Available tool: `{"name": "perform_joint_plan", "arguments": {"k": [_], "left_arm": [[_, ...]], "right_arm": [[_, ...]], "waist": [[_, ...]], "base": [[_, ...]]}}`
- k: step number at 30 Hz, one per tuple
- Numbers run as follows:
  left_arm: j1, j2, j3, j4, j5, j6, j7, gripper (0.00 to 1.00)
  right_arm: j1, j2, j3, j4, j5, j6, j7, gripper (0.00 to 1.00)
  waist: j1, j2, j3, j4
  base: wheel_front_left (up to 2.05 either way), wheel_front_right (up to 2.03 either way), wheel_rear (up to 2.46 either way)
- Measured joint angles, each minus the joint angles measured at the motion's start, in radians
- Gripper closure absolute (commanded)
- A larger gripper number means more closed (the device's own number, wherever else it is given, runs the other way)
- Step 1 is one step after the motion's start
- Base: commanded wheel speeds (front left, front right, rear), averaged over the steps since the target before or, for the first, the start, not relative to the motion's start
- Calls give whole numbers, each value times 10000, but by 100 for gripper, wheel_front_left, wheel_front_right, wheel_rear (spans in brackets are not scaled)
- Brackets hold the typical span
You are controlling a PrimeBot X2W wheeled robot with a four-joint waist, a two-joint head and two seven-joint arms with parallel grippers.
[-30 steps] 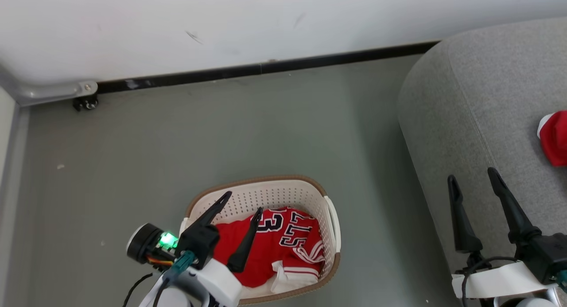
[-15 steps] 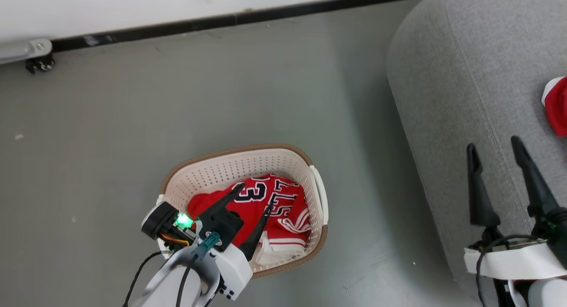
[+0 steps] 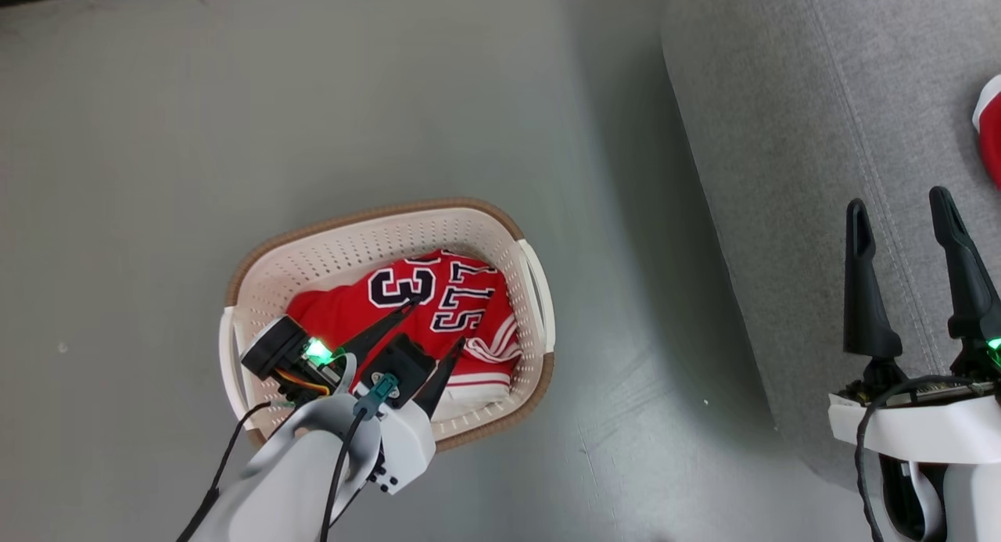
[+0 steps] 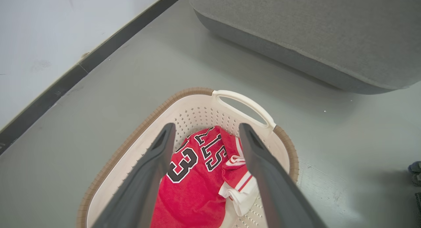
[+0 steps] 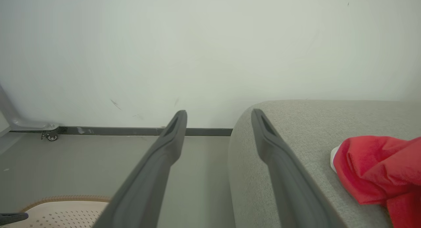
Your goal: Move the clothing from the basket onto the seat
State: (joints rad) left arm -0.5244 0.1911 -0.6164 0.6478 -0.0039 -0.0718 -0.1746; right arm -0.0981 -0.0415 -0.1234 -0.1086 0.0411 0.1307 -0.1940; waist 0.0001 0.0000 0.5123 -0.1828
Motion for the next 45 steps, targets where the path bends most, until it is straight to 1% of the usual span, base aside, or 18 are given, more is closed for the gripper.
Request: {"name": "perform_joint_plan", "arguments": {"k": [9,13,21,31,45], "left_arm": [[-721,13,-161,947,370,2,251,0],[-961,115,-236,1294,537,12,357,0],[-1360,213,-393,1764,803,17,366,0],[-1835,201,-587,2173,1080,29,428,0],[-2385,153,-629,2938,1243,221,646,0]], "right_arm": [[-541,0,180,-10,222,0,-176,0],[-748,0,278,13,320,0,-213,0],[-1149,0,295,123,560,0,-353,0],[-1600,0,456,290,817,0,-451,0],[-2135,0,709,617,1011,0,-541,0]], "waist": [[0,1,972,-368],[0,0,1331,-517],[0,0,1983,-824],[0,0,2621,-1168],[0,0,3418,-1628]], "base": [[0,0,0],[0,0,0],[0,0,0],[0,0,0],[0,0,0]]}}
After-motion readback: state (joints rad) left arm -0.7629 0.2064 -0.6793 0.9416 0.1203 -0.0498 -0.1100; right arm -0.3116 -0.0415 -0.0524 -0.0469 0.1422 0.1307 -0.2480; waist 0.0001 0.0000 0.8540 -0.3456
